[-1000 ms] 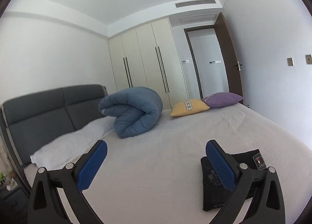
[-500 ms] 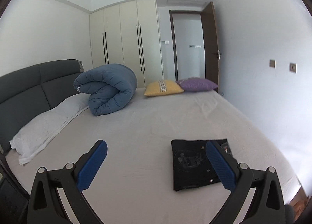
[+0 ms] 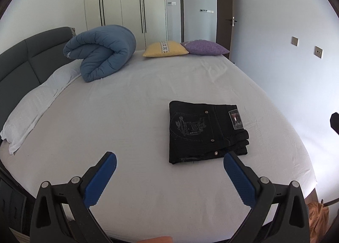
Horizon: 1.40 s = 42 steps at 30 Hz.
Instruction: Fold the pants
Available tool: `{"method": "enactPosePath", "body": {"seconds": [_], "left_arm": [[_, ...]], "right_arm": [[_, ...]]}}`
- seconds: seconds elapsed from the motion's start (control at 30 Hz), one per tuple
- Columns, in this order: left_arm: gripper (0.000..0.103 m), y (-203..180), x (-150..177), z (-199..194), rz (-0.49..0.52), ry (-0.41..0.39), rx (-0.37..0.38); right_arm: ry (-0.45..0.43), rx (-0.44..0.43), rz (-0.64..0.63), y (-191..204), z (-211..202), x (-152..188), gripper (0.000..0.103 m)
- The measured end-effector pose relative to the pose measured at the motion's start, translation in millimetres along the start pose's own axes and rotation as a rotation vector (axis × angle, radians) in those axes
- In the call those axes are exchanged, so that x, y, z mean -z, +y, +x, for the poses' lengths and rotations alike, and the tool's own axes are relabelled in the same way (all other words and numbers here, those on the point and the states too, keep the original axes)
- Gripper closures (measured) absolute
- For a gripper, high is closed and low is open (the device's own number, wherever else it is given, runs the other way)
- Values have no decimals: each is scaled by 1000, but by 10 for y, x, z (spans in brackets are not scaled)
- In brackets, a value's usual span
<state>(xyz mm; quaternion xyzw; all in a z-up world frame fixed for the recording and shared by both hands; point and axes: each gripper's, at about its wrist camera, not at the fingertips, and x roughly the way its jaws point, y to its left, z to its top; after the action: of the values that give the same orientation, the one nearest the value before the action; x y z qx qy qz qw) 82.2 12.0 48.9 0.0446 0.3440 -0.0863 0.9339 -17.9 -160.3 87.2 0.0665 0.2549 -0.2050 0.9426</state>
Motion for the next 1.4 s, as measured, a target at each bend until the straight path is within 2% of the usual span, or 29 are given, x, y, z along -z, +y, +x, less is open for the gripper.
{"method": "enactPosePath", "body": {"seconds": [0.13,0.37,1.4], "left_arm": [[0,30,45,69,-18,32,-1],[0,72,101,146,-46,66,8],[0,19,146,147,-38,74,19]], "right_arm": [[106,-12,13,36,240,129,0],[170,-24,-1,80,443,222,0],[221,-51,-35,236,471,333,0]]}}
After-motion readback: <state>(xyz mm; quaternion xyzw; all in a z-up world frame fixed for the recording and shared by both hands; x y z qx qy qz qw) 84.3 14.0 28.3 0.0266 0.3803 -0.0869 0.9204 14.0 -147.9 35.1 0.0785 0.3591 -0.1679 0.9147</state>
